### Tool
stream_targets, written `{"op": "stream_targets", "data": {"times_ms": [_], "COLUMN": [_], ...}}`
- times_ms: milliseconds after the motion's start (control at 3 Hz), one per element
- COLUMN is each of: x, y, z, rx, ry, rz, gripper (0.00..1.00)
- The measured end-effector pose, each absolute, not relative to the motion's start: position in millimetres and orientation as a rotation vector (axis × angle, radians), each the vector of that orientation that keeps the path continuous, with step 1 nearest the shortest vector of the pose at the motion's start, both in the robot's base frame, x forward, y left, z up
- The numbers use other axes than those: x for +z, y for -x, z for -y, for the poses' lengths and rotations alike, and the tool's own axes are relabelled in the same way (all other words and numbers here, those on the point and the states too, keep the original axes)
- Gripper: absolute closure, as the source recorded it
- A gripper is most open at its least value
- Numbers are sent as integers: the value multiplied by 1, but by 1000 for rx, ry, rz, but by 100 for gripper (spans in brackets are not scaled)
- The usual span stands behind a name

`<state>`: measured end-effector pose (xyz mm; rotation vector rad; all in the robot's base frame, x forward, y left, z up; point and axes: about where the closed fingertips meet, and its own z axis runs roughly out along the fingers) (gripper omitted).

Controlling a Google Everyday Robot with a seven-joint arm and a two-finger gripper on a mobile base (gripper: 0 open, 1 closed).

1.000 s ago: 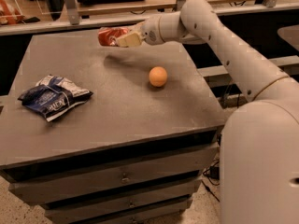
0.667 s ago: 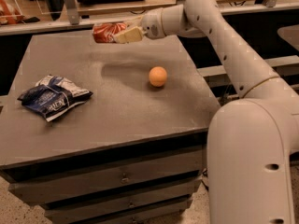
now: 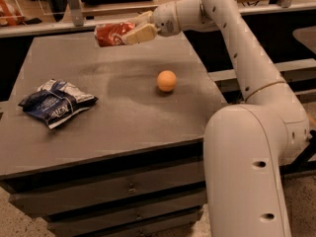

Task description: Move coke can near blue chip bag

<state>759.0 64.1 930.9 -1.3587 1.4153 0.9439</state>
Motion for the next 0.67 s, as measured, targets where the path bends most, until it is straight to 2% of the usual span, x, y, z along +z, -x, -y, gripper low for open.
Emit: {"op": "stream_targets", "data": {"times_ms": [667], "x": [938], "y": [-734], "z": [-79], "rx": [916], "ry": [1421], "rz": [-1380], "gripper": [100]}}
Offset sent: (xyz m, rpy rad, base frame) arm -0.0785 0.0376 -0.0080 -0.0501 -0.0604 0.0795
